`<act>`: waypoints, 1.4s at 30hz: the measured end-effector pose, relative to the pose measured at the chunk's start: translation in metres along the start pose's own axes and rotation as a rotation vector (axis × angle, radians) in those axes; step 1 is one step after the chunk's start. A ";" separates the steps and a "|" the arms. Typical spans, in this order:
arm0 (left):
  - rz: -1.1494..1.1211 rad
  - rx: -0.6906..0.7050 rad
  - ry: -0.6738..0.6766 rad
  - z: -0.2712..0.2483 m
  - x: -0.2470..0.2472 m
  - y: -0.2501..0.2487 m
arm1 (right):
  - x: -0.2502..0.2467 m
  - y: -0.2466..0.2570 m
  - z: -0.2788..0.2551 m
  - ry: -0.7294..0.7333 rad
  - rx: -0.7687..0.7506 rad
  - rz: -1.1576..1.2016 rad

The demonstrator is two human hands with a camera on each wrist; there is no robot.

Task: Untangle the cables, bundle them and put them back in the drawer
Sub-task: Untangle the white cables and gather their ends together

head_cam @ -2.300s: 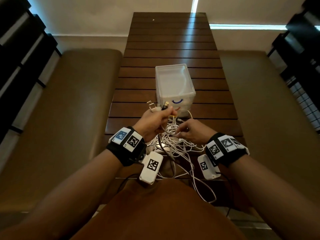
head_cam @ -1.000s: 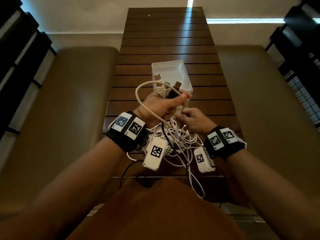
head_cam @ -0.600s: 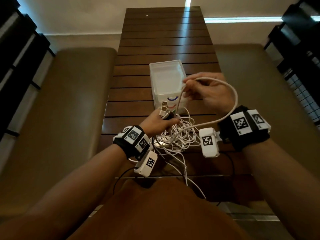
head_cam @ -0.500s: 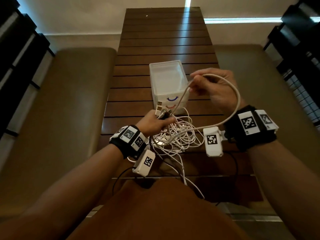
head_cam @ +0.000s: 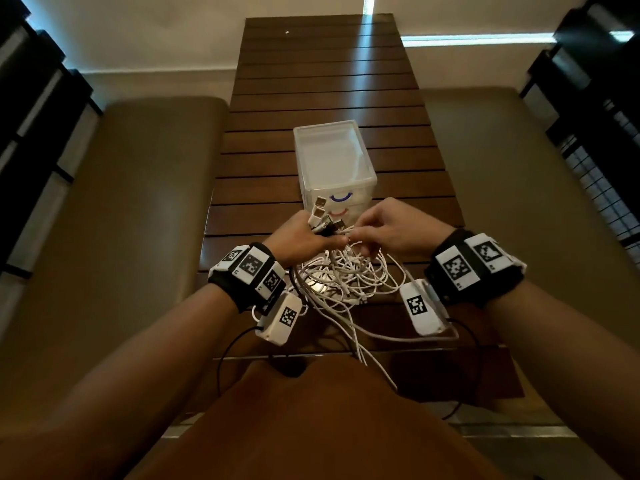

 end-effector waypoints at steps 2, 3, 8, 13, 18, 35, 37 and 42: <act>-0.032 -0.027 0.013 -0.001 -0.002 0.004 | -0.007 0.002 -0.001 -0.102 -0.048 0.082; -0.032 -0.054 0.022 -0.001 -0.003 0.007 | -0.014 0.004 -0.003 -0.177 -0.086 0.153; 0.057 -0.102 0.112 -0.004 -0.002 0.028 | -0.064 0.004 -0.015 -0.537 -0.204 0.398; -0.167 -0.006 -0.093 0.001 -0.008 0.011 | -0.053 0.007 -0.015 -0.344 -0.119 0.288; -0.309 0.075 0.048 0.004 0.015 -0.026 | -0.038 0.022 -0.010 -0.334 -0.192 0.416; -0.079 -0.066 -0.038 0.004 -0.001 0.009 | -0.100 -0.014 -0.034 -0.850 -0.025 -0.282; -0.100 -0.020 -0.021 0.005 0.003 -0.001 | -0.058 0.000 -0.013 -0.496 -0.109 -0.430; -0.051 -0.001 0.048 0.002 0.004 -0.003 | -0.020 0.001 -0.004 -0.346 -0.121 -0.498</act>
Point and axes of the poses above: each hand's wrist, its own z-axis towards the middle knuckle, its own x-axis out of the palm, y = z × x, the point moved 7 cm from there along z, towards the middle knuckle, and after that the axes turned 2 degrees about -z, right-handed, at the moved point
